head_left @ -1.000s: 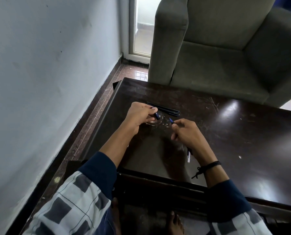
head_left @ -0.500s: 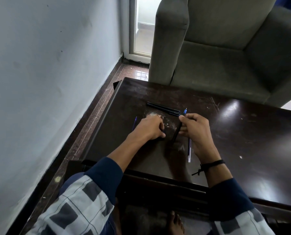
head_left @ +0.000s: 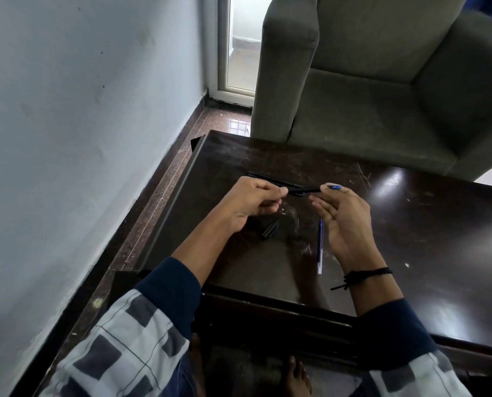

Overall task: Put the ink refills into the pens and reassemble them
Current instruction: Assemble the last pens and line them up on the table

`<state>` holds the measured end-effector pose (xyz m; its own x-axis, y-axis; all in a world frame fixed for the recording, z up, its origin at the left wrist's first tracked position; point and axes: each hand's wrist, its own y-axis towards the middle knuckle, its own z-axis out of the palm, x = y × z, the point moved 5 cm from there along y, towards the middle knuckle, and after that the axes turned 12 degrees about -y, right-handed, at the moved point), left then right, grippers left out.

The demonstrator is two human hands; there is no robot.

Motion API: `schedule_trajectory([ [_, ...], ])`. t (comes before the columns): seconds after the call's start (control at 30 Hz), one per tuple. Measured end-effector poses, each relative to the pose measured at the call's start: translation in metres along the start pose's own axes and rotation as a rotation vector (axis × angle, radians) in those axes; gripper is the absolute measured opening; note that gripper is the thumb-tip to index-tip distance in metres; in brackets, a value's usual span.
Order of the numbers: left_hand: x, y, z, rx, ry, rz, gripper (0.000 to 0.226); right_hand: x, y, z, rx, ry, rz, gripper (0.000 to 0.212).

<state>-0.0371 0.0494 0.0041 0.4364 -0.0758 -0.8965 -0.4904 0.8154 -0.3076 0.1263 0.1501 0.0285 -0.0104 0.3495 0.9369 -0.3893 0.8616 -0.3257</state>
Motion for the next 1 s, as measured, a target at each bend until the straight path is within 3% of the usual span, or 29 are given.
schedule_trajectory([
  [0.13,-0.006,0.002,-0.012,-0.112,-0.292,0.007,0.014,-0.001,-0.002,0.004,0.087,-0.209,-0.036,0.007],
  [0.23,-0.008,0.000,-0.011,-0.103,-0.433,-0.013,0.014,-0.004,-0.005,0.012,0.184,-0.326,-0.076,0.008],
  [0.4,-0.007,-0.006,0.003,0.057,-0.363,-0.036,0.022,-0.010,-0.007,0.018,0.239,-0.398,-0.094,0.007],
  [0.53,-0.008,-0.005,0.001,0.022,-0.352,-0.022,0.023,-0.007,-0.010,0.019,0.262,-0.462,-0.118,0.009],
  [0.83,-0.001,-0.004,0.004,-0.089,-0.360,-0.011,0.020,-0.012,-0.010,0.021,0.001,-0.818,-0.374,0.009],
  [1.0,0.001,-0.003,0.001,-0.137,-0.380,-0.008,0.025,-0.012,-0.010,0.025,0.007,-0.903,-0.446,0.005],
])
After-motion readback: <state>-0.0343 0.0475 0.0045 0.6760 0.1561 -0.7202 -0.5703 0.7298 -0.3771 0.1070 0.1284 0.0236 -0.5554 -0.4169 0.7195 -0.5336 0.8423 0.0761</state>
